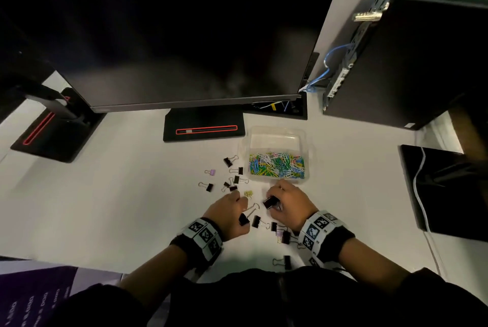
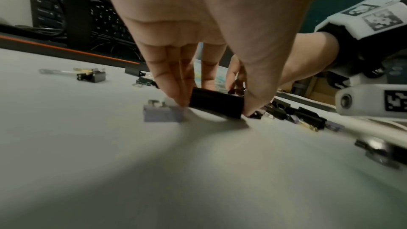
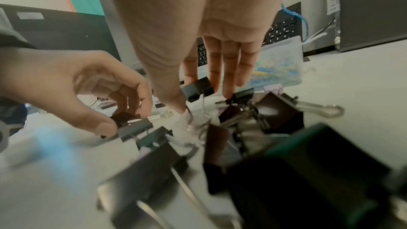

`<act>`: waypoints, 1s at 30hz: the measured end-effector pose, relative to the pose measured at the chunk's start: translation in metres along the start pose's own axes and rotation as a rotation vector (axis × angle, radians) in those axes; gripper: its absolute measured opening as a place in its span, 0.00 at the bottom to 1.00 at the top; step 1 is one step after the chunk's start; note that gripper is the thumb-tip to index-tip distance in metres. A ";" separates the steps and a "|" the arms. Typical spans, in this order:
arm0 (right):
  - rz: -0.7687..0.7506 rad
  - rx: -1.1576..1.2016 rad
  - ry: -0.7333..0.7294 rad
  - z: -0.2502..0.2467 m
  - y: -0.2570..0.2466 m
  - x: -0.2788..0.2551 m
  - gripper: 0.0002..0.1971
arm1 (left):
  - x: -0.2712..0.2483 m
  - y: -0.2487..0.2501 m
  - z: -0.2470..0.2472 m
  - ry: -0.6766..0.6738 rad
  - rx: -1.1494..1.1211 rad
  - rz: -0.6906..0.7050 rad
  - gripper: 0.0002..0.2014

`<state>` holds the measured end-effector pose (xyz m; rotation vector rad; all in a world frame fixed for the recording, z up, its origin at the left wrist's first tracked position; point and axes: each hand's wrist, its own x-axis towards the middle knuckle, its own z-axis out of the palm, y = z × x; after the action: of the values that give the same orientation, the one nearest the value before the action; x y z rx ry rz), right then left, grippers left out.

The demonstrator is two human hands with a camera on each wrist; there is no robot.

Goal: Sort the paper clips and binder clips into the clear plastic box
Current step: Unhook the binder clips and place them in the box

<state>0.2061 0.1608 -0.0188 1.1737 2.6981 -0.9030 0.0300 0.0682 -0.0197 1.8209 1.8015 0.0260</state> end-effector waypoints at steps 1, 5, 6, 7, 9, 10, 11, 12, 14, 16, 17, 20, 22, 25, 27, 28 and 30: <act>0.026 0.068 0.037 -0.003 0.000 -0.002 0.17 | 0.000 -0.001 -0.002 0.019 -0.046 -0.027 0.21; 0.086 0.332 0.246 -0.022 0.008 -0.012 0.17 | 0.004 -0.007 -0.013 0.105 -0.282 -0.170 0.16; 0.103 0.358 0.281 -0.026 0.013 -0.014 0.16 | 0.005 -0.010 -0.015 0.121 -0.335 -0.190 0.13; 0.123 0.362 0.291 -0.030 0.017 -0.017 0.15 | 0.005 -0.013 -0.018 0.134 -0.391 -0.204 0.11; 0.167 0.330 0.236 -0.034 0.026 -0.026 0.14 | 0.007 -0.017 -0.023 0.139 -0.513 -0.237 0.08; 0.181 0.301 0.181 -0.034 0.031 -0.031 0.14 | 0.008 -0.019 -0.024 0.132 -0.573 -0.250 0.09; 0.189 0.274 0.115 -0.033 0.035 -0.037 0.15 | 0.010 -0.020 -0.027 0.125 -0.628 -0.255 0.10; 0.186 0.256 0.051 -0.031 0.038 -0.043 0.16 | 0.013 -0.019 -0.029 0.124 -0.675 -0.253 0.11; 0.160 0.225 -0.063 -0.025 0.041 -0.052 0.16 | 0.019 -0.014 -0.036 0.148 -0.708 -0.221 0.08; 0.155 0.145 -0.137 -0.019 0.042 -0.059 0.15 | 0.028 -0.007 -0.047 0.193 -0.659 -0.182 0.10; 0.168 0.107 -0.146 -0.017 0.042 -0.060 0.17 | 0.033 -0.003 -0.053 0.214 -0.617 -0.166 0.11; 0.195 0.088 -0.085 -0.013 0.043 -0.060 0.21 | 0.051 0.004 -0.071 0.276 -0.456 -0.099 0.15; 0.187 0.116 -0.084 -0.013 0.044 -0.060 0.23 | 0.063 0.008 -0.080 0.291 -0.387 -0.061 0.18; 0.192 0.121 -0.126 -0.015 0.044 -0.062 0.25 | 0.084 0.013 -0.091 0.299 -0.293 -0.048 0.19; 0.206 0.070 -0.137 -0.012 0.045 -0.064 0.23 | 0.099 0.016 -0.095 0.305 -0.256 -0.060 0.20; 0.213 0.046 -0.133 -0.010 0.046 -0.066 0.23 | 0.106 0.018 -0.096 0.305 -0.233 -0.064 0.20; 0.222 0.032 -0.117 -0.004 0.048 -0.068 0.20 | 0.119 0.022 -0.096 0.285 -0.184 -0.067 0.20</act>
<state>0.2878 0.1449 -0.0199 1.3483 2.4127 -0.9521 0.0224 0.2161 0.0255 1.6922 1.9785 0.4310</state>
